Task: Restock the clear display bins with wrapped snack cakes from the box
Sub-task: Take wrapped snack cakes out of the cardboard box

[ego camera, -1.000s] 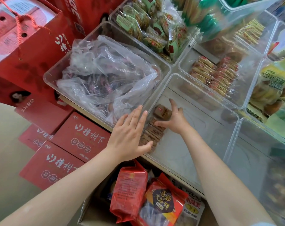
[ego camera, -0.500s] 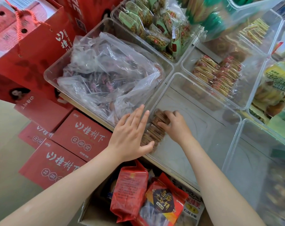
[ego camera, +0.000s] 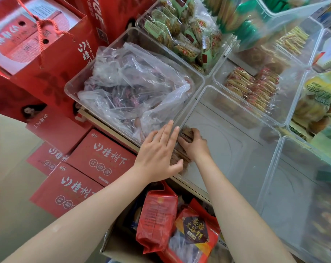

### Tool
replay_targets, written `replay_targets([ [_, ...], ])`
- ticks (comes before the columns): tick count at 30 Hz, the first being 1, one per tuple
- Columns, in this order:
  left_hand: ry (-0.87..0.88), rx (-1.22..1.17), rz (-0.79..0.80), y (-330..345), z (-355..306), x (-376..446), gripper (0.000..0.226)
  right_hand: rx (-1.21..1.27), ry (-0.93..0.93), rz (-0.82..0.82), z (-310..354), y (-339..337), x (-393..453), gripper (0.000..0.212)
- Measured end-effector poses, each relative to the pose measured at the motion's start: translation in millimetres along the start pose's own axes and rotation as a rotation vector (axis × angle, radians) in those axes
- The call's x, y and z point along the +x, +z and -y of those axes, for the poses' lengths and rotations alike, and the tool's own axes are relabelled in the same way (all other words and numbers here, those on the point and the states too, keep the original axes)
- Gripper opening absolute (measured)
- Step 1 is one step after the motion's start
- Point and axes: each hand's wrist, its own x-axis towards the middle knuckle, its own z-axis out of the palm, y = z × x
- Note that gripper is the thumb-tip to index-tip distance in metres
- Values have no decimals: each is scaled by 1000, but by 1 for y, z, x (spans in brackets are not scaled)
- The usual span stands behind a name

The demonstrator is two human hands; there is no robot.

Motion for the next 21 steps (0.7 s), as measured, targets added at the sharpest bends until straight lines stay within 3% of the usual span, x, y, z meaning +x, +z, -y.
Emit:
replay_targets([
  [7,-1,31,116,-16,-2,-1,91,42,-102,-27,-7,-10,-33,78],
  [9,-7,32,138,-23,-8,-8,86,16,-128,-7,-18,-25,-58,73],
  [13,48,-78,30,-26,-55,-46,73,91,-260,-25,-63,-71,-135,49],
  [17,167,-326,20,-13,-154,-90,61,191,-403,-241,-145,-127,-240,20],
  [21,249,-590,293,-10,-291,-139,65,202,-387,-638,-250,-181,-348,14],
])
